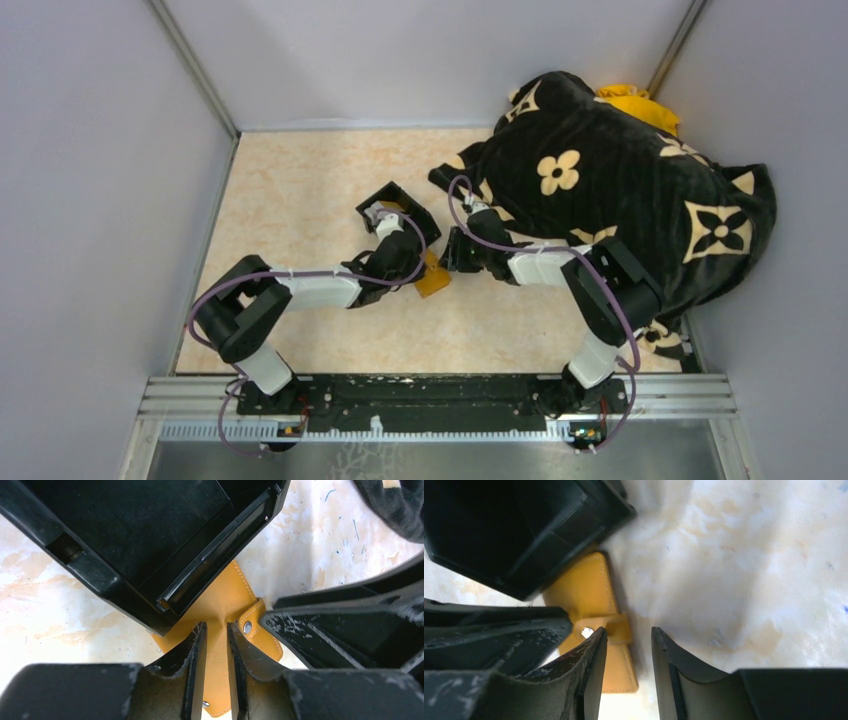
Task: Put the credit cards into the card holder
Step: Close the card holder at the center of the board.
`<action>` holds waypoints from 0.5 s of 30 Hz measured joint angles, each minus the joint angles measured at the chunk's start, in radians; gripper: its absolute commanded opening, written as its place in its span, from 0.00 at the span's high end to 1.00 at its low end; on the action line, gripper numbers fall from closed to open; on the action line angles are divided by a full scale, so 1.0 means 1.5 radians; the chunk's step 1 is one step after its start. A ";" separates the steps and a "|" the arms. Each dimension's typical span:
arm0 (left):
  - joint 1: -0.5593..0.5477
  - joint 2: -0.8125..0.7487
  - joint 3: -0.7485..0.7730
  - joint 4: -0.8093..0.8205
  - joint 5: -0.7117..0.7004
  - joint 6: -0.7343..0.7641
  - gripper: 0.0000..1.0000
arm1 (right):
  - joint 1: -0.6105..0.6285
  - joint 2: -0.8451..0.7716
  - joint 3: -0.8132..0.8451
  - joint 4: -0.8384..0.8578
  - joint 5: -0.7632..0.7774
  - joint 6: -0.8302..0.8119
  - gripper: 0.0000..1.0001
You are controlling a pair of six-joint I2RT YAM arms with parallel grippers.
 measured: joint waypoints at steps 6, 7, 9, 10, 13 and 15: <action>0.000 0.000 -0.006 0.006 0.001 -0.011 0.71 | -0.021 0.047 -0.001 0.086 -0.045 0.019 0.59; 0.000 0.000 -0.007 0.008 0.001 -0.012 0.72 | -0.023 0.052 -0.002 0.098 -0.052 0.024 0.59; 0.000 0.000 -0.008 0.010 0.001 -0.014 0.72 | -0.023 0.059 -0.004 0.119 -0.065 0.031 0.59; 0.000 0.000 -0.009 0.011 0.001 -0.015 0.72 | -0.024 0.060 -0.009 0.128 -0.071 0.035 0.59; 0.000 0.000 -0.011 0.015 0.001 -0.019 0.72 | -0.024 0.060 -0.024 0.154 -0.087 0.045 0.59; 0.000 0.000 -0.011 0.016 0.001 -0.021 0.72 | -0.024 0.060 -0.036 0.173 -0.096 0.050 0.59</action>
